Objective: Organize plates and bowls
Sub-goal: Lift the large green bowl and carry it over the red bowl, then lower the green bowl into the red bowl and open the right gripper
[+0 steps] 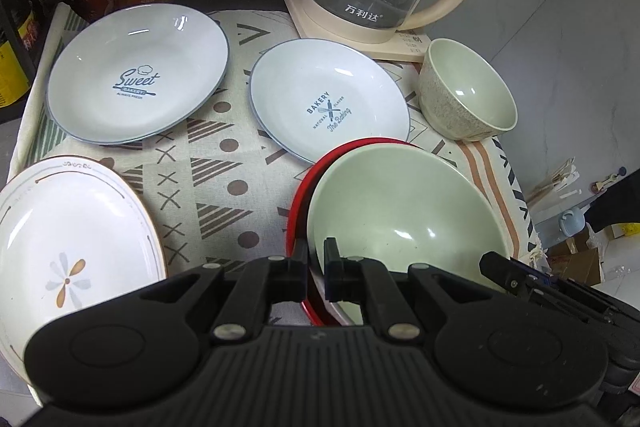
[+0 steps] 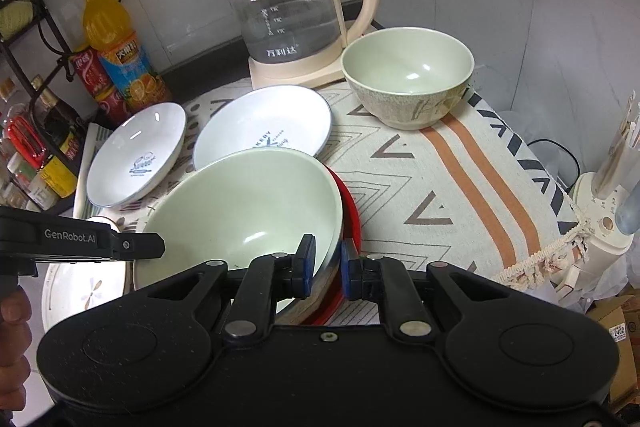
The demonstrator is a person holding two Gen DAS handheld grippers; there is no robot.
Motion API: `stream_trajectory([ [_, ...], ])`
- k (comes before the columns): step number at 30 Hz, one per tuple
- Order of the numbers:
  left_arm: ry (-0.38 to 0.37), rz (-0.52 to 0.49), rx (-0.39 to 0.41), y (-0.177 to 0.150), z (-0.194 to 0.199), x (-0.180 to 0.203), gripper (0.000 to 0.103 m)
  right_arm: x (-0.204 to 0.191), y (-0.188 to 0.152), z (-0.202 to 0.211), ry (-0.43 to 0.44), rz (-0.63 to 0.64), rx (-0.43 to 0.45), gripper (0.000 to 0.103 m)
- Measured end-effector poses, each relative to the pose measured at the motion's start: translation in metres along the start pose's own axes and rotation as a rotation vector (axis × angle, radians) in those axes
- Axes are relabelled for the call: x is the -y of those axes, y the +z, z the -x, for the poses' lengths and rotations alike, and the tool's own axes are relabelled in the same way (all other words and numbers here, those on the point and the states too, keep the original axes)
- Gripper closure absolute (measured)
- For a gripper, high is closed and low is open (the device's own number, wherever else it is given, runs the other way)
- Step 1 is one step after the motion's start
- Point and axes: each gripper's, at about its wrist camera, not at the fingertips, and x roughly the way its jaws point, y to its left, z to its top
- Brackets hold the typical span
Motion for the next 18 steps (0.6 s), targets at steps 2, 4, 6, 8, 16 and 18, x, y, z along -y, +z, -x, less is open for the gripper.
stream_trajectory([
  [2, -0.003, 0.001, -0.005, 0.001, -0.001, 0.000, 0.097, 0.000, 0.000, -0.002, -0.003, 0.000, -0.007, 0.090],
  [4, -0.002, -0.002, -0.007, 0.001, -0.001, 0.001, 0.097, 0.000, 0.000, -0.004, -0.007, 0.000, -0.014, 0.090],
  [6, 0.004, -0.003, -0.007, 0.001, -0.001, 0.003, 0.096, 0.000, -0.001, -0.005, -0.011, 0.004, -0.012, 0.090],
  [8, 0.003, -0.001, -0.009, 0.001, 0.000, 0.004, 0.093, 0.000, -0.001, -0.005, -0.015, 0.007, -0.011, 0.091],
  [16, 0.024, -0.015, 0.052, 0.007, 0.024, 0.005, 0.058, -0.001, 0.000, 0.003, -0.035, -0.012, 0.004, 0.089],
  [18, 0.021, -0.015, 0.069, 0.006, 0.031, 0.003, 0.053, -0.001, 0.000, 0.008, -0.039, -0.025, 0.017, 0.089],
])
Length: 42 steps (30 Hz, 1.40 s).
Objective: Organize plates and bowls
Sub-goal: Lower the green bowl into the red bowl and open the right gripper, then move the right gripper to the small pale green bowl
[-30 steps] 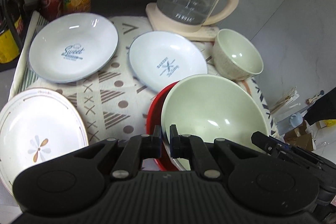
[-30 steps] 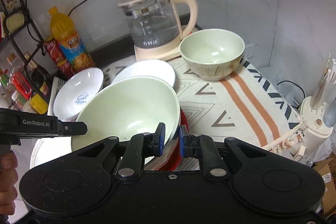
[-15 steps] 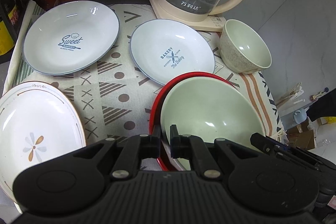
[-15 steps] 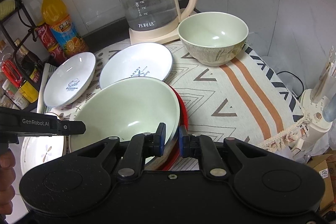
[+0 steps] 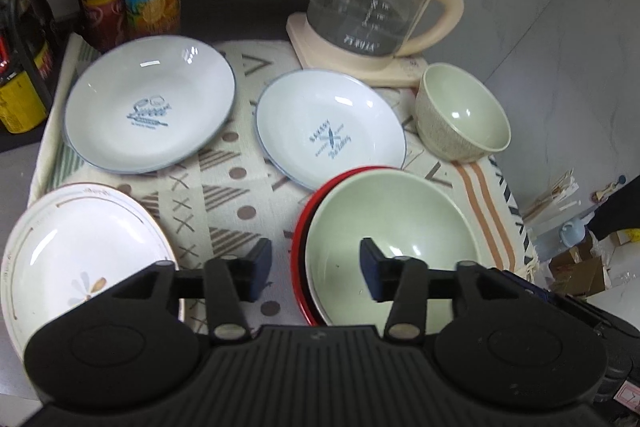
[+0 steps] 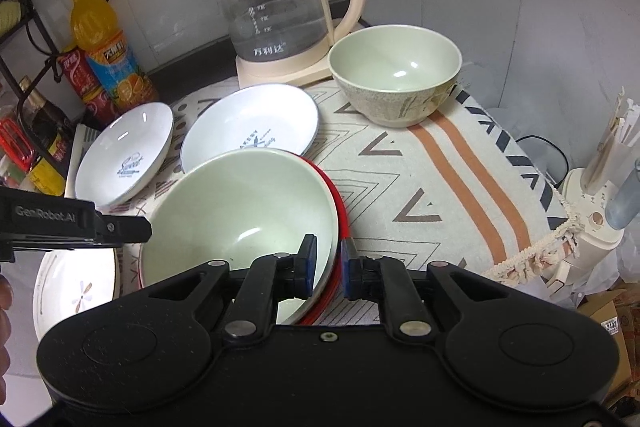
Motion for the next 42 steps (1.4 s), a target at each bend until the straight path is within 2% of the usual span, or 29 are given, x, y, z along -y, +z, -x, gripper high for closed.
stream_trajectory([
  [2, 0.002, -0.001, 0.011, -0.001, 0.006, -0.002, 0.047, 0.000, 0.000, 0.006, -0.004, -0.012, 0.014, 0.085],
  [6, 0.003, -0.008, 0.041, -0.007, 0.018, -0.005, 0.036, 0.000, -0.002, 0.019, -0.026, -0.052, 0.051, 0.044],
  [10, 0.012, -0.017, 0.058, -0.013, 0.029, -0.011, 0.029, -0.003, -0.006, 0.034, -0.027, -0.080, 0.090, 0.019],
  [19, -0.015, -0.039, 0.069, -0.028, 0.050, -0.025, 0.029, -0.012, -0.022, 0.060, -0.062, -0.133, 0.147, 0.010],
  [32, -0.033, -0.061, 0.098, -0.029, 0.064, -0.028, 0.024, -0.013, -0.036, 0.080, -0.178, -0.171, 0.177, 0.010],
  [42, -0.035, -0.060, 0.102, -0.013, 0.049, -0.015, 0.024, -0.004, -0.028, 0.075, -0.207, -0.176, 0.181, 0.009],
])
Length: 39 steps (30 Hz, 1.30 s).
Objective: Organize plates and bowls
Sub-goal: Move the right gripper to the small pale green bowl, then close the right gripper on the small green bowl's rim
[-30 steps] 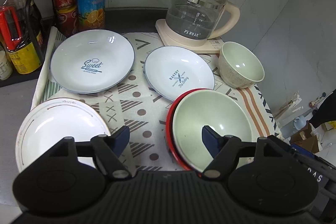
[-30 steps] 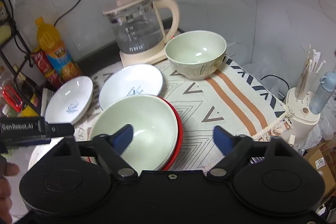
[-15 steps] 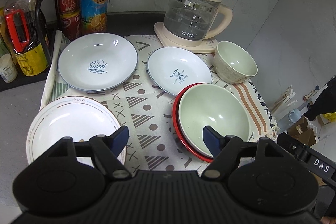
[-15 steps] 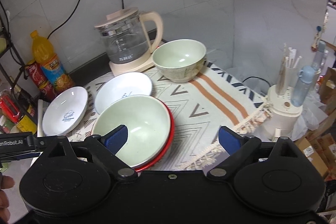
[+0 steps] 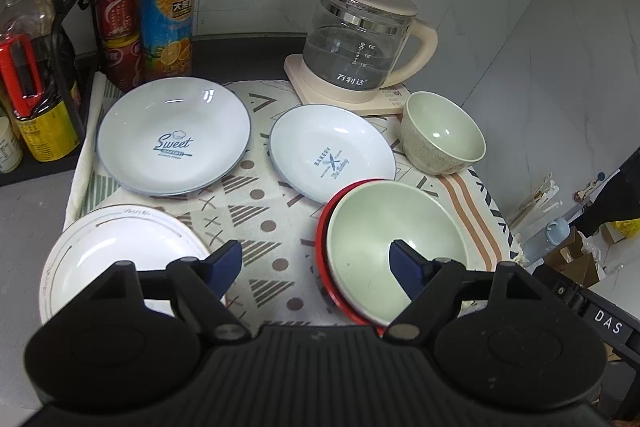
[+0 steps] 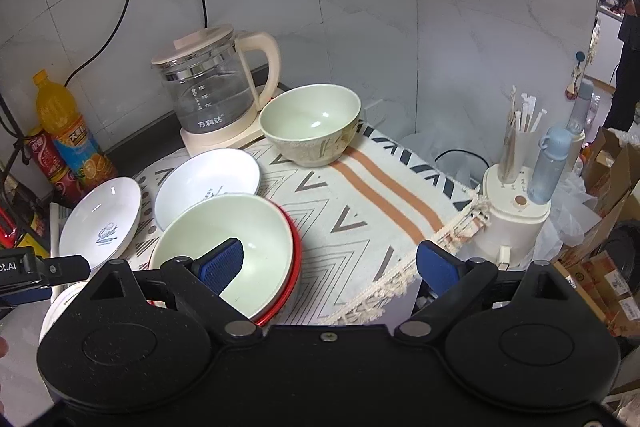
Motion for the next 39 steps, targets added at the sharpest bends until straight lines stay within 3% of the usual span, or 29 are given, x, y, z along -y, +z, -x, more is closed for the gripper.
stream_trajectory([
  [14, 0.012, -0.032, -0.016, 0.051, -0.061, 0.055, 0.024, 0.028, 0.052, -0.062, 0.014, -0.003, -0.027, 0.009],
  [26, -0.007, -0.004, -0.033, 0.090, -0.123, 0.095, 0.024, 0.042, 0.099, -0.130, 0.104, 0.046, -0.084, 0.010],
  [33, -0.031, 0.014, -0.038, 0.105, -0.157, 0.114, 0.028, 0.050, 0.118, -0.164, 0.131, 0.074, -0.104, 0.022],
  [39, -0.047, 0.026, -0.053, 0.115, -0.185, 0.128, 0.045, 0.058, 0.130, -0.190, 0.150, 0.079, -0.132, 0.037],
])
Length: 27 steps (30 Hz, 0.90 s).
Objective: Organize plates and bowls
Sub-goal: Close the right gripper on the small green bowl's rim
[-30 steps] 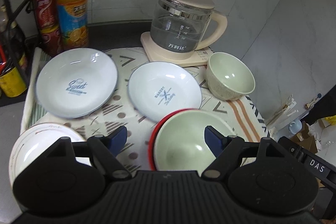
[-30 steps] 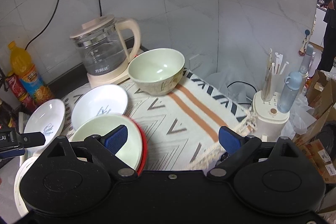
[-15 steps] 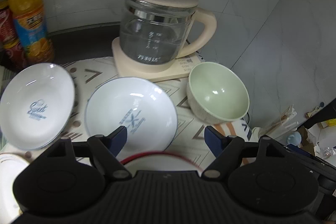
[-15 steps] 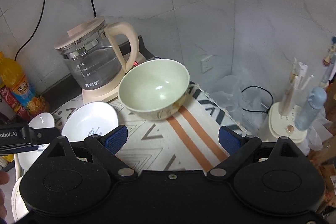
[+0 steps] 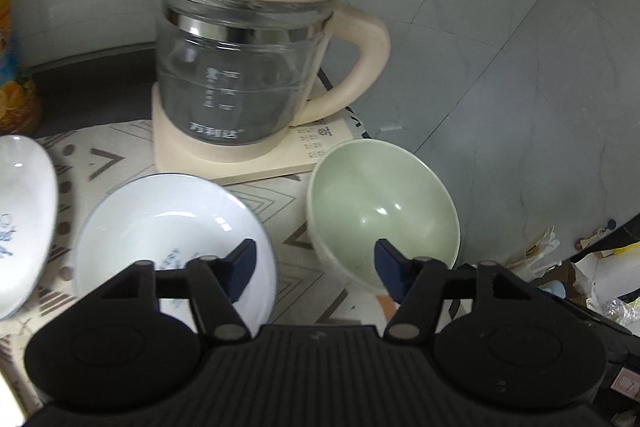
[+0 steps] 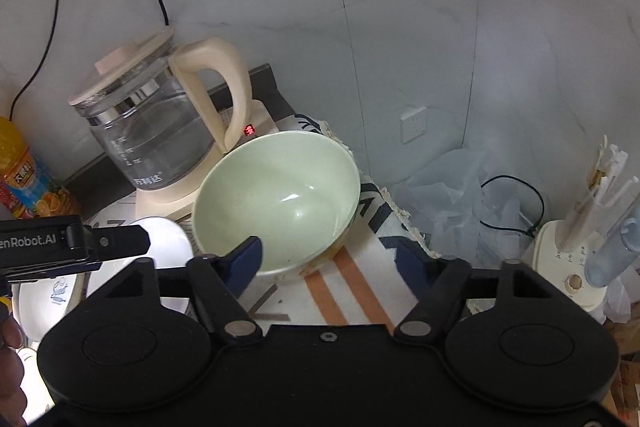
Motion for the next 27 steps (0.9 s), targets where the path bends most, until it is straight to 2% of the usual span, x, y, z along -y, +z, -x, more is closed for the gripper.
stream_trajectory([
  [5, -0.012, 0.038, -0.039, 0.006, -0.025, 0.003, 0.063, 0.010, 0.007, -0.020, 0.014, -0.014, -0.032, 0.050],
  [7, -0.010, 0.051, -0.051, 0.007, -0.034, 0.004, 0.068, 0.014, 0.009, -0.028, 0.027, -0.032, -0.056, 0.061],
  [12, -0.003, 0.091, -0.075, 0.008, -0.050, 0.001, 0.079, 0.018, 0.013, -0.044, 0.051, -0.049, -0.089, 0.069],
  [18, 0.026, 0.127, -0.098, 0.008, -0.071, 0.001, 0.092, 0.018, 0.013, -0.062, 0.063, -0.068, -0.124, 0.071],
  [20, 0.027, 0.119, -0.091, 0.008, -0.071, 0.002, 0.092, 0.017, 0.012, -0.069, 0.083, -0.076, -0.150, 0.077],
  [27, 0.015, 0.098, -0.071, 0.003, -0.052, 0.001, 0.091, 0.013, 0.009, -0.063, 0.072, -0.077, -0.141, 0.081],
])
